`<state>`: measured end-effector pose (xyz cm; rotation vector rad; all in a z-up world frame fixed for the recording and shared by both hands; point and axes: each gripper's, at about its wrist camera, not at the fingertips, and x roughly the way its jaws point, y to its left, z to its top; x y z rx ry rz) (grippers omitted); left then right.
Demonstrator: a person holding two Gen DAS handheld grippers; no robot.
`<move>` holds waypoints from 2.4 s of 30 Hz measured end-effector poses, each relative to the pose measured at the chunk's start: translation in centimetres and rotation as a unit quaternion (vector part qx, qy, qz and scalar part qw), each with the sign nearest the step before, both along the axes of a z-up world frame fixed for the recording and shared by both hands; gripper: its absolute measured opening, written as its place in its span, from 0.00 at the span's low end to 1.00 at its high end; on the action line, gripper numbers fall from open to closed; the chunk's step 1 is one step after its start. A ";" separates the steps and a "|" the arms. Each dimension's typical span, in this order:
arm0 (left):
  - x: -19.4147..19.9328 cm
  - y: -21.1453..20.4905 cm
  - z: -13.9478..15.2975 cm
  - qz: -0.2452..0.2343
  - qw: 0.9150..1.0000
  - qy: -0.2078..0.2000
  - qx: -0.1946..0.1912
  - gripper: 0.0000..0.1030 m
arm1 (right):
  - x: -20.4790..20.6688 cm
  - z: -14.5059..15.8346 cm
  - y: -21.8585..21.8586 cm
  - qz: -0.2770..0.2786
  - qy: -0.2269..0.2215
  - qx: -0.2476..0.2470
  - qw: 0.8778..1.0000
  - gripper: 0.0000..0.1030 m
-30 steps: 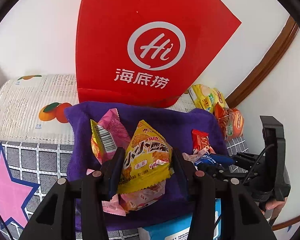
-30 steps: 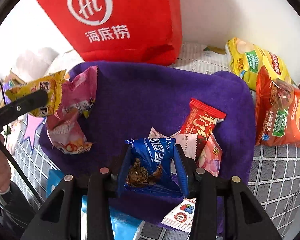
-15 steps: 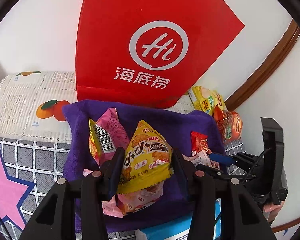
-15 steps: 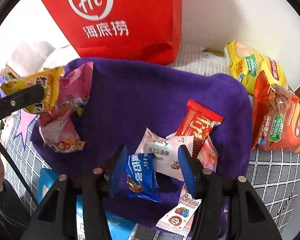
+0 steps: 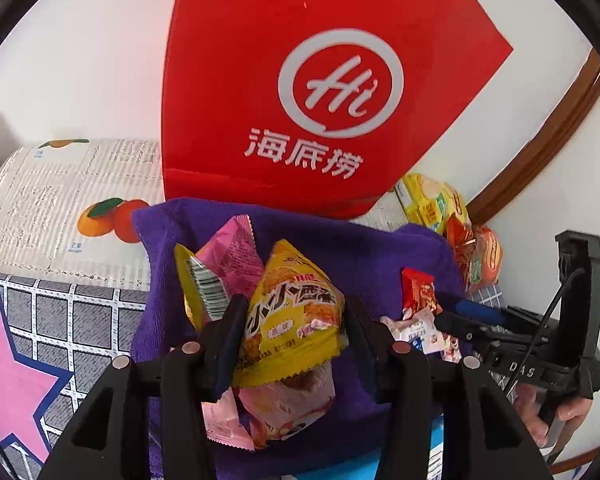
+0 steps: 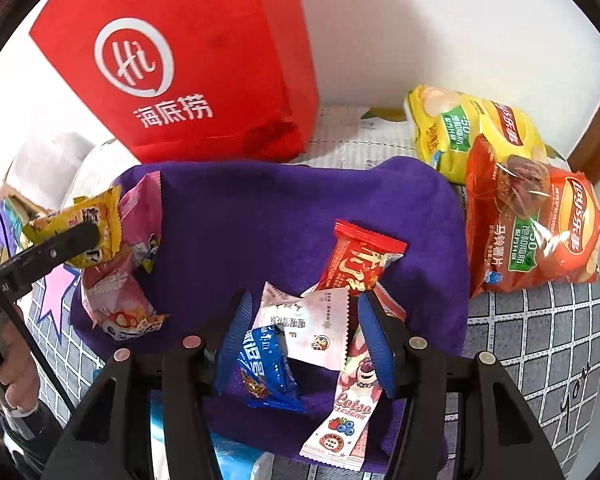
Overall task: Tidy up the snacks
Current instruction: 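Release the blue packet onto the towel with the right tool while the left tool releases the yellow packet, then grasp the green snack packet on the bed with the right tool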
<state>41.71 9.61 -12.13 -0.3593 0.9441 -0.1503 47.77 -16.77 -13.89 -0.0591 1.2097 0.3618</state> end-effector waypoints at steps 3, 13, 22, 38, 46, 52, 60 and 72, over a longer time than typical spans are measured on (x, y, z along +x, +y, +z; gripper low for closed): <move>0.0 -0.4 0.0 -0.008 1.000 0.000 0.002 0.54 | 0.1 0.0 0.0 -0.001 0.000 -0.002 1.000 0.54; 0.0 -0.5 0.3 -0.009 1.000 -0.002 0.008 0.56 | -0.2 0.5 -0.4 -0.003 -0.007 -0.001 1.000 0.53; -0.8 -1.2 1.6 -0.016 0.999 -0.020 0.030 0.56 | -1.3 3.1 -0.7 -0.016 -0.052 0.002 0.999 0.53; -5.9 -4.1 8.2 -0.054 0.993 -0.102 0.032 0.73 | -13.0 8.5 -5.1 -0.089 -0.127 0.002 0.988 0.41; -10.3 -6.9 9.5 -0.077 0.988 -0.125 0.041 0.73 | -21.6 7.1 -9.6 -0.127 -0.125 0.012 0.984 0.61; -14.5 -8.5 8.0 -0.097 0.987 -0.112 0.065 0.73 | -27.2 4.0 -11.6 -0.123 -0.114 -0.003 0.986 0.68; -19.2 -8.8 5.7 -0.109 0.985 -0.096 0.093 0.73 | -30.8 -0.3 -10.6 -0.088 -0.115 -0.025 0.989 0.68; -21.8 -9.6 1.5 -0.124 0.987 -0.053 0.092 0.73 | -28.5 -4.4 -10.0 -0.075 -0.140 -0.053 0.986 0.61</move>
